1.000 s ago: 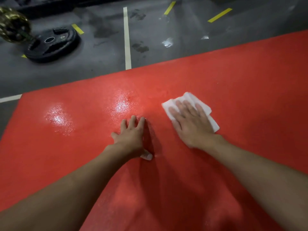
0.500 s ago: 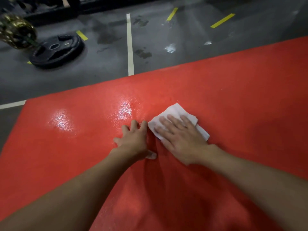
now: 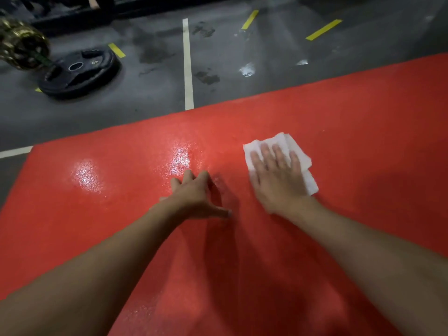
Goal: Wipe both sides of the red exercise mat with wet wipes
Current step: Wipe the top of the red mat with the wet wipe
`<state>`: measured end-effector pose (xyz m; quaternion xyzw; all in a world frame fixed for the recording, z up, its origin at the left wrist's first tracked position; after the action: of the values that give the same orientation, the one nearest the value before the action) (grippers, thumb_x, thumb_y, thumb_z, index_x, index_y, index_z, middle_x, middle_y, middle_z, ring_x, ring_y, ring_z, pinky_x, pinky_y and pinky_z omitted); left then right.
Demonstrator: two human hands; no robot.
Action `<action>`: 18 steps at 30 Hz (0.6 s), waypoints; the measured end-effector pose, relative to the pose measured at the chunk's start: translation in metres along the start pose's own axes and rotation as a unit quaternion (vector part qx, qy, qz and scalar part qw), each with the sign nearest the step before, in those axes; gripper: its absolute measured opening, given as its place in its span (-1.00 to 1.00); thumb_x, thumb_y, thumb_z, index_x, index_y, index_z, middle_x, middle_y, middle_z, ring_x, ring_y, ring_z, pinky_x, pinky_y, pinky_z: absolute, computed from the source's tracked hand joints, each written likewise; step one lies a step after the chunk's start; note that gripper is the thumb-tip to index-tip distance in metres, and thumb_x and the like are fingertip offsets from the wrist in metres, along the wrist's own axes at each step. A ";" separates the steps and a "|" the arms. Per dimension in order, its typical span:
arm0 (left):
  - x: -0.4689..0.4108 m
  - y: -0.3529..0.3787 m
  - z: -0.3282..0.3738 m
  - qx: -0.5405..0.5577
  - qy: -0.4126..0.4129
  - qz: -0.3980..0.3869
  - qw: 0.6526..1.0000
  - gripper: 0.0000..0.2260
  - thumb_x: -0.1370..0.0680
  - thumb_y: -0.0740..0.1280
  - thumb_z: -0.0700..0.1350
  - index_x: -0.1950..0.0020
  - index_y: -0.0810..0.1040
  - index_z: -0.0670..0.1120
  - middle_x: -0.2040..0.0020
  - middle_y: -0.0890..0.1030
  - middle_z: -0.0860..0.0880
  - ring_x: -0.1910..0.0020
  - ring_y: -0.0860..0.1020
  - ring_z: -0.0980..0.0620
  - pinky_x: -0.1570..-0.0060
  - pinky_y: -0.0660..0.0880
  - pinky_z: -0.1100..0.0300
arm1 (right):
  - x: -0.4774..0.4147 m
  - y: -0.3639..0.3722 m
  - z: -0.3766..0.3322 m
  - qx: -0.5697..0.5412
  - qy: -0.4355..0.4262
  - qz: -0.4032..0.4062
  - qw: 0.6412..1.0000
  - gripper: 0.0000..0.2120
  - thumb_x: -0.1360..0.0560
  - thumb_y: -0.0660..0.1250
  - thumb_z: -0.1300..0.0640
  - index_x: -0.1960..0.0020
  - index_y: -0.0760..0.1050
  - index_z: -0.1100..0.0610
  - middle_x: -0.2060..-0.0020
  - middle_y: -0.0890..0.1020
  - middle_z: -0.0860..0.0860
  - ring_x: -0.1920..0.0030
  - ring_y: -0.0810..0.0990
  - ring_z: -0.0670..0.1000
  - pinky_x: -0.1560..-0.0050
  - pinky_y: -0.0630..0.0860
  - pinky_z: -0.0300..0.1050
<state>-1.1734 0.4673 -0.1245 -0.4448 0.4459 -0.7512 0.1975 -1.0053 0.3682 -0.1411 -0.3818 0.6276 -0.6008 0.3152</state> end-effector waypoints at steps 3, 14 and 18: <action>-0.005 -0.008 0.006 -0.037 -0.007 0.050 0.998 -0.27 -0.17 0.55 0.33 -0.21 0.30 0.20 -0.25 0.26 -0.01 -0.32 0.25 -0.17 -0.15 0.35 -0.32 | 0.021 0.010 -0.041 -0.004 -0.160 -0.026 0.987 -0.41 -0.59 -0.32 -0.20 -0.60 -0.06 -0.15 -0.61 -0.05 -0.06 -0.60 -0.12 0.02 -0.53 -0.20 0.21; -0.038 -0.016 0.004 -0.059 -0.014 0.014 0.998 0.05 -0.03 0.60 0.33 -0.38 0.16 0.15 -0.38 0.19 -0.02 -0.40 0.16 -0.18 -0.17 0.37 -0.35 | -0.009 0.006 -0.033 -0.018 -0.190 -0.021 0.981 -0.44 -0.61 -0.29 -0.21 -0.59 0.00 -0.18 -0.61 0.01 -0.07 -0.60 -0.07 0.00 -0.54 -0.20 0.15; -0.041 -0.025 0.001 -0.066 -0.015 0.064 0.996 -0.12 -0.12 0.59 0.28 -0.30 0.21 0.18 -0.27 0.24 -0.01 -0.31 0.22 -0.14 -0.11 0.37 -0.28 | -0.044 0.001 0.009 -0.002 0.000 0.004 1.000 -0.45 -0.63 -0.19 -0.17 -0.60 -0.02 -0.09 -0.62 -0.02 -0.01 -0.60 -0.10 0.07 -0.53 -0.17 0.21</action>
<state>-1.1483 0.5090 -0.1232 -0.4382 0.5190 -0.6994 0.2223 -0.9757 0.4014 -0.1454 -0.3796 0.6301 -0.5985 0.3171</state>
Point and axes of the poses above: each hand's wrist, its own x-axis away from the middle knuckle, its own y-axis out of the palm, z = x × y, the point moved 9 cm from there along -x, towards the middle knuckle
